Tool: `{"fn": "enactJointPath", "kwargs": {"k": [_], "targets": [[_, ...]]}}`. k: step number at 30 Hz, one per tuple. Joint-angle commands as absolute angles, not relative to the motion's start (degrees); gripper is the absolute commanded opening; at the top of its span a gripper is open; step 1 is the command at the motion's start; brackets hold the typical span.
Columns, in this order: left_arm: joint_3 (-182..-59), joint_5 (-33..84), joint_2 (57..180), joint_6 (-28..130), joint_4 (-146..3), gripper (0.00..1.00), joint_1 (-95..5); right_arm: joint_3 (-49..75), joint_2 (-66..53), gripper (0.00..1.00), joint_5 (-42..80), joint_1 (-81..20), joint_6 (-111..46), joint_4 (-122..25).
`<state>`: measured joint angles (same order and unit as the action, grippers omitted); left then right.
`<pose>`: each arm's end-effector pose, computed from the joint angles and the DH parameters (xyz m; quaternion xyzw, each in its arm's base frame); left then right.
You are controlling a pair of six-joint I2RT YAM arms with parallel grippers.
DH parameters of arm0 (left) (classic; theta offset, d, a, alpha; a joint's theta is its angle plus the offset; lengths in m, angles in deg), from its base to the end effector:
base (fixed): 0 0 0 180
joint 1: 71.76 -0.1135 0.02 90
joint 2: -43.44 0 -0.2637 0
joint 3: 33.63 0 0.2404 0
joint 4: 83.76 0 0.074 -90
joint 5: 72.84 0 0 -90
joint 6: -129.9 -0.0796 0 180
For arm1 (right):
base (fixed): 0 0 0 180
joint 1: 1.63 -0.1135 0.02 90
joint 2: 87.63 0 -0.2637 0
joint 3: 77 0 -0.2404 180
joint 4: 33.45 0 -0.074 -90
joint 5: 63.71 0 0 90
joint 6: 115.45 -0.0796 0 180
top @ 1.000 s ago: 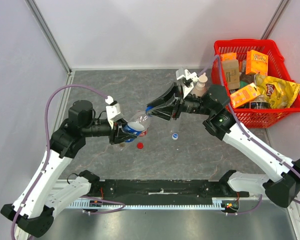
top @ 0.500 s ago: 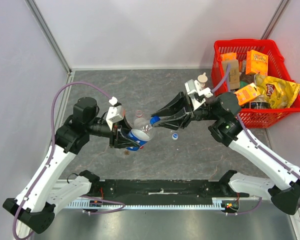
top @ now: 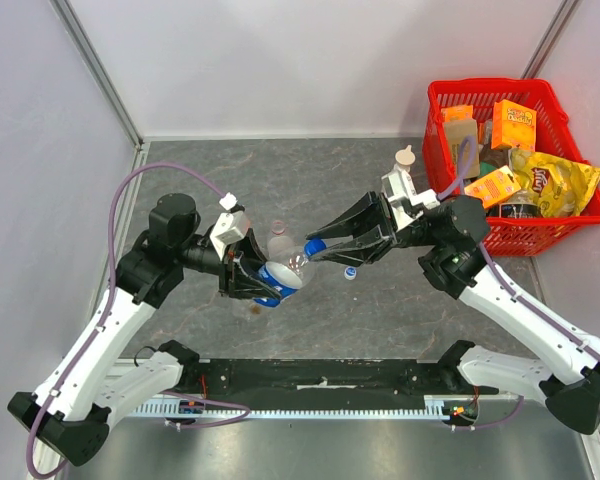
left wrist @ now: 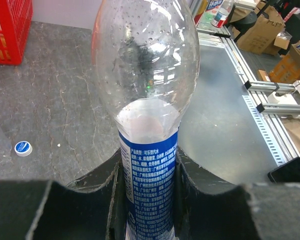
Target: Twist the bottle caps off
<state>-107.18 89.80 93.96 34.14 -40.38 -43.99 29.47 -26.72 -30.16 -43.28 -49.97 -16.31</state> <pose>0.1108 -0.1442 0.3771 0.5146 0.5357 -0.5651 0.3588 0.1269 0.2016 0.4550 -0.4704 0.3763 0.6149 0.5090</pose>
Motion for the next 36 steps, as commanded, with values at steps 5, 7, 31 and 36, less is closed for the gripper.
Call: {"fn": "enactJointPath", "kwargs": {"k": [5, 7, 31, 36], "targets": [[-107.0, 90.3, 92.2, 33.4, -45.3, 0.25, -43.9, 30.9, -28.7, 0.49, -26.1, -43.2, -51.0, -17.4], [-106.9, 88.4, 92.3, 32.4, -44.1, 0.25, -43.9, 31.0, -29.4, 0.62, -24.8, -43.2, -50.9, -17.4], [-104.2, 66.6, 89.2, 27.2, -38.2, 0.26, -43.8, 27.9, -27.2, 0.98, -13.0, -43.2, -53.1, -25.6], [-104.3, 59.3, 88.5, 27.2, -38.1, 0.27, -43.8, 26.8, -26.1, 0.98, -5.9, -43.1, -54.0, -29.7]]}}
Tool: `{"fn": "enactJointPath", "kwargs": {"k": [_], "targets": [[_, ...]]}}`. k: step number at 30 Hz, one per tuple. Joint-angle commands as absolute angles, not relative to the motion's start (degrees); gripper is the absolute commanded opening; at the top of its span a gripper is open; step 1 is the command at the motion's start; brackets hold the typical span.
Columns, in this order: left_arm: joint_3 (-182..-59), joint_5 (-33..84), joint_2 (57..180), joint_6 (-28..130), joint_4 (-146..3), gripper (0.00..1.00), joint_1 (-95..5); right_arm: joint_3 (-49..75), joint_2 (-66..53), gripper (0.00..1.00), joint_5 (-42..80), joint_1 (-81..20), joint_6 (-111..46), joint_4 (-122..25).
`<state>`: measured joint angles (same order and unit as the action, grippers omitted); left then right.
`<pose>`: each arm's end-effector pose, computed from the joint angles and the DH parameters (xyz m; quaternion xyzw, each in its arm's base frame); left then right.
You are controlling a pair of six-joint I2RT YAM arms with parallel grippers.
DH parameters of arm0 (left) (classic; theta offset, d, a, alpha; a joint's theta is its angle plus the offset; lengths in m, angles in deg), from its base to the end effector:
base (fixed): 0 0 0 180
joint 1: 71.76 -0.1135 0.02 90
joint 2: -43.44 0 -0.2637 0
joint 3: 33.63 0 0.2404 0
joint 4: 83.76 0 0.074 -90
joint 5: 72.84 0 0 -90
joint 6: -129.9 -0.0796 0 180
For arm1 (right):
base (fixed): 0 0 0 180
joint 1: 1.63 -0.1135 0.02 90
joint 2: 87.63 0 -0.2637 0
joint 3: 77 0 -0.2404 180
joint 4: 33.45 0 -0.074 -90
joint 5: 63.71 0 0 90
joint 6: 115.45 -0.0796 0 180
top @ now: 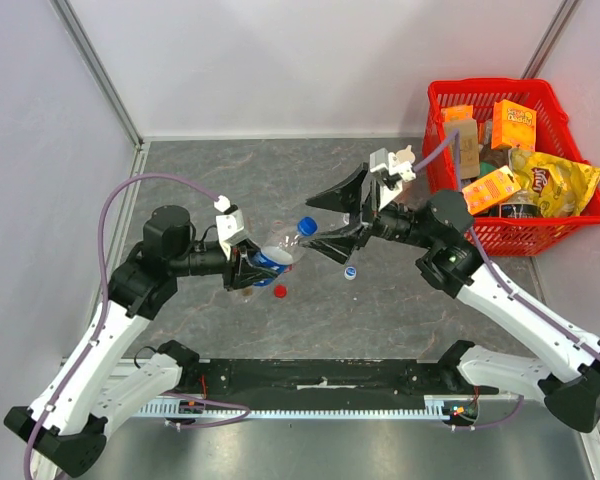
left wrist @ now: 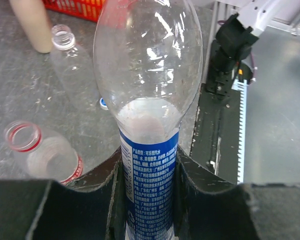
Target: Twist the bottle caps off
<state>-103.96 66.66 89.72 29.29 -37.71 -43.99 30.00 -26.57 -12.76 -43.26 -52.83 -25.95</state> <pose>0.1256 -0.1345 0.3550 0.4686 0.6341 -0.4190 0.4504 0.1578 0.2073 0.4392 -0.3382 0.5063 0.5949 0.5247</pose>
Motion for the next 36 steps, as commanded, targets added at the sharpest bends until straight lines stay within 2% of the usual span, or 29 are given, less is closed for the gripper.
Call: {"fn": "enactJointPath", "kwargs": {"k": [1, 6, 12, 24, 28, 30, 33, 36], "targets": [[-104.2, 57.5, 88.3, 27.2, -38.2, 0.27, -43.9, 26.6, -25.6, 0.98, -5.1, -43.1, -54.5, -30.1], [-103.9, 50.1, 86.9, 27.2, -38.5, 0.27, -43.9, 24.3, -22.5, 0.98, -1.0, -43.2, -57.3, -33.0], [-102.3, 42.8, 84.6, 27.9, -39.9, 0.27, -43.9, 24.5, -19.1, 0.98, 2.8, -43.2, -63.8, -29.6], [-100.1, 26.0, 83.7, 29.4, -40.0, 0.27, -43.9, 21.0, -8.0, 0.98, 1.3, -43.2, -74.7, -21.7], [-99.6, 23.4, 84.3, 30.1, -40.0, 0.27, -43.9, 19.2, -4.6, 0.90, 1.1, -43.2, -76.9, -20.2], [-99.2, 23.2, 84.3, 30.0, -40.3, 0.27, -43.8, 18.2, -2.9, 0.83, 0.8, -43.2, -77.7, -20.1], [-98.7, 22.9, 84.4, 29.7, -40.4, 0.27, -43.9, 16.7, -0.4, 0.80, 0.3, -43.2, -78.9, -20.3], [-98.3, 22.3, 84.6, 29.4, -40.3, 0.27, -43.9, 16.0, 1.6, 0.68, -0.3, -43.2, -80.0, -19.3]]}}
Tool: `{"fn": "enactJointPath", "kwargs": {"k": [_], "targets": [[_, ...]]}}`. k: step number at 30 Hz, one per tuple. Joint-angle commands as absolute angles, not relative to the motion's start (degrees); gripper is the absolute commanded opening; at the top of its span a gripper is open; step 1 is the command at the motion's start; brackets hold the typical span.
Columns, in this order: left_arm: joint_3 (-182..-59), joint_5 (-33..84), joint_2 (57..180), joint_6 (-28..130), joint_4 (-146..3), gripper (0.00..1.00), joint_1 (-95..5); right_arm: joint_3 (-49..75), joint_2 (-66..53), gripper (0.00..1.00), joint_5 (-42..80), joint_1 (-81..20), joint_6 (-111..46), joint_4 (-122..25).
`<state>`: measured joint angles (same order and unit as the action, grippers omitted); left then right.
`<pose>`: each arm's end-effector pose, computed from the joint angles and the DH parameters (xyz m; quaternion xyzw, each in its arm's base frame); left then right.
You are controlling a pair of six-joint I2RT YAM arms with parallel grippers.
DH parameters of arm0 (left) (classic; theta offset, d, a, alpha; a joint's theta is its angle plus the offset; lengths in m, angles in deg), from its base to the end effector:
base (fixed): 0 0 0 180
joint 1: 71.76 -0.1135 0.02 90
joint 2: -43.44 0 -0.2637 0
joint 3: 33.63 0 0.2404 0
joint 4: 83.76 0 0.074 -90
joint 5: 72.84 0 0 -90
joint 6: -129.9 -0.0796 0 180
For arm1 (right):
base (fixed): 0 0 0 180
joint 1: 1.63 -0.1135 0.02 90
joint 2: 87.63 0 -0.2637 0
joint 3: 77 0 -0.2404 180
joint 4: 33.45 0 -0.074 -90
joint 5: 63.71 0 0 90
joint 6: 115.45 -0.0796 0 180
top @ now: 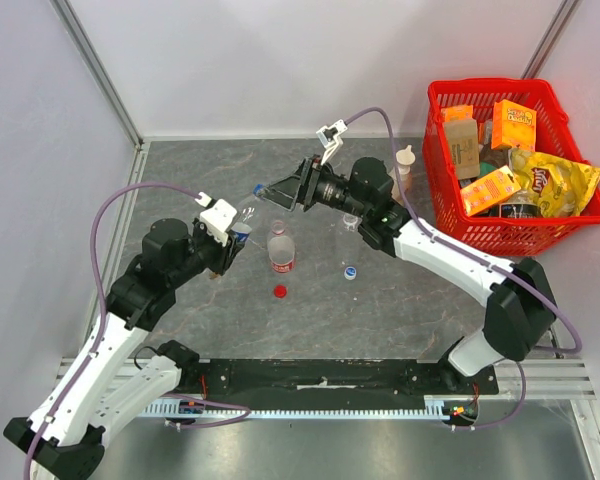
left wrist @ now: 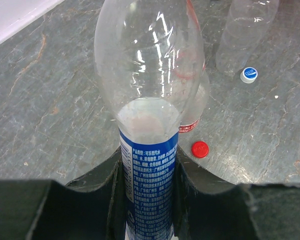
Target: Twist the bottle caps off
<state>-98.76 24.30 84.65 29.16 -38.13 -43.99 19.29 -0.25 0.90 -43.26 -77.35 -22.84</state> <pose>0.1578 -0.0943 0.3281 0.3054 0.7683 -0.1339 0.5464 0.2708 0.2864 0.3792 -0.1060 0.6589 0.6319 0.3941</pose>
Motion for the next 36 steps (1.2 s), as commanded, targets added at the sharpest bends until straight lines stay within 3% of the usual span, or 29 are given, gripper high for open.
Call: {"fn": "enactJointPath", "kwargs": {"k": [1, 6, 14, 23, 36], "targets": [[-98.2, 22.3, 84.7, 29.3, -40.4, 0.27, -43.9, 15.8, 2.1, 0.64, -0.2, -43.2, -80.4, -18.9], [-97.8, 22.3, 84.7, 29.2, -40.2, 0.27, -43.9, 14.4, 4.2, 0.48, -1.2, -43.2, -81.7, -19.0], [-98.3, 22.3, 85.4, 29.5, -40.0, 0.27, -43.9, 14.3, 4.8, 0.39, -1.8, -43.2, -82.2, -18.5], [-99.1, 23.7, 85.6, 29.4, -39.4, 0.27, -43.9, 14.7, 4.4, 0.01, -2.4, -43.2, -81.3, -18.5], [-102.0, 36.6, 86.3, 29.6, -37.1, 0.27, -43.9, 20.4, 0.1, 0.00, -9.3, -43.2, -80.1, -6.7]]}}
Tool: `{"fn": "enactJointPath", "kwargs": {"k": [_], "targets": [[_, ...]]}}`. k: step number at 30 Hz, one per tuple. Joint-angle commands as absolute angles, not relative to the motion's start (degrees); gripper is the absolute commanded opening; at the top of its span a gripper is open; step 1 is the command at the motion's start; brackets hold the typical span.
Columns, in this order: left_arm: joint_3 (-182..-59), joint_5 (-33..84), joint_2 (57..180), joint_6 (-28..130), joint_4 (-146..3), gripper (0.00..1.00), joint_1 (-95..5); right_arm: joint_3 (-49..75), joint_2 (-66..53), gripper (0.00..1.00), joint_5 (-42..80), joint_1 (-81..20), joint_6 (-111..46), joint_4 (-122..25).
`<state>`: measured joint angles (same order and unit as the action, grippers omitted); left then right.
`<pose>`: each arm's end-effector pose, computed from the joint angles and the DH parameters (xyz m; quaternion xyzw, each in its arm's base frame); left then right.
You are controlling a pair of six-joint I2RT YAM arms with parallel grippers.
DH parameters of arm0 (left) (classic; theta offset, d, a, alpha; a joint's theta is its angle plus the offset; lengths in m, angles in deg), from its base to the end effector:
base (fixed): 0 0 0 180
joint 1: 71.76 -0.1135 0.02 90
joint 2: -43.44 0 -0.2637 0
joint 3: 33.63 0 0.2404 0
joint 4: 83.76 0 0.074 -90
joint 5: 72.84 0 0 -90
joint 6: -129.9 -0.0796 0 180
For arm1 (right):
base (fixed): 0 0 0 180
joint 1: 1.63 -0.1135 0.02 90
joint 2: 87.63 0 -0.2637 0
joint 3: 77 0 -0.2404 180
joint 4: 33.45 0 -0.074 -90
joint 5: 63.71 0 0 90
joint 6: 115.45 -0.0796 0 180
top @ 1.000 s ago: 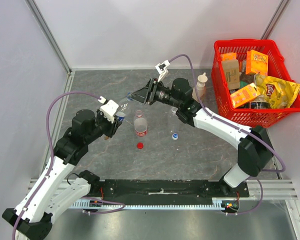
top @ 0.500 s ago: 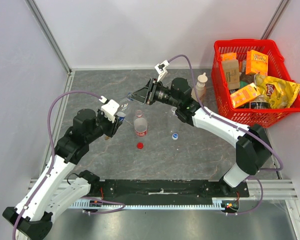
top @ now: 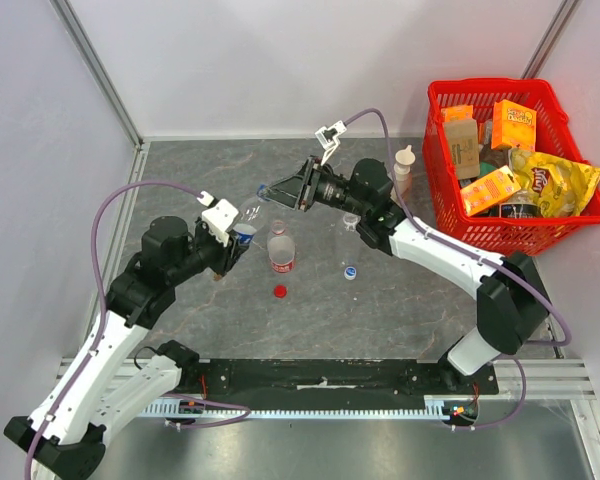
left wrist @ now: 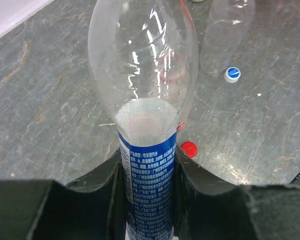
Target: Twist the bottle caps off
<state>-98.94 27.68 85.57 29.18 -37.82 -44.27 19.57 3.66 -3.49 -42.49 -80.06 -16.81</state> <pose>0.1581 -0.0987 0.3261 0.3194 0.7669 -0.1559 0.5343 0.2808 0.2952 0.3661 -0.1184 0.6479 0.6554 0.3697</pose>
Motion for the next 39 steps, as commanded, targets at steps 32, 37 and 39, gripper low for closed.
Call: {"fn": "enactJointPath", "kwargs": {"k": [32, 37, 39], "targets": [[-103.9, 67.2, 88.3, 30.6, -42.2, 0.23, -43.9, 27.9, -15.0, 0.00, -31.2, -43.2, -61.8, -7.5], [-103.6, 78.4, 88.8, 30.2, -44.5, 0.21, -44.0, 28.5, -15.6, 0.00, -34.4, -43.2, -63.8, -3.0], [-102.8, 83.7, 89.0, 31.3, -47.2, 0.20, -44.0, 29.1, -15.4, 0.00, -35.7, -43.2, -66.1, 0.9]]}}
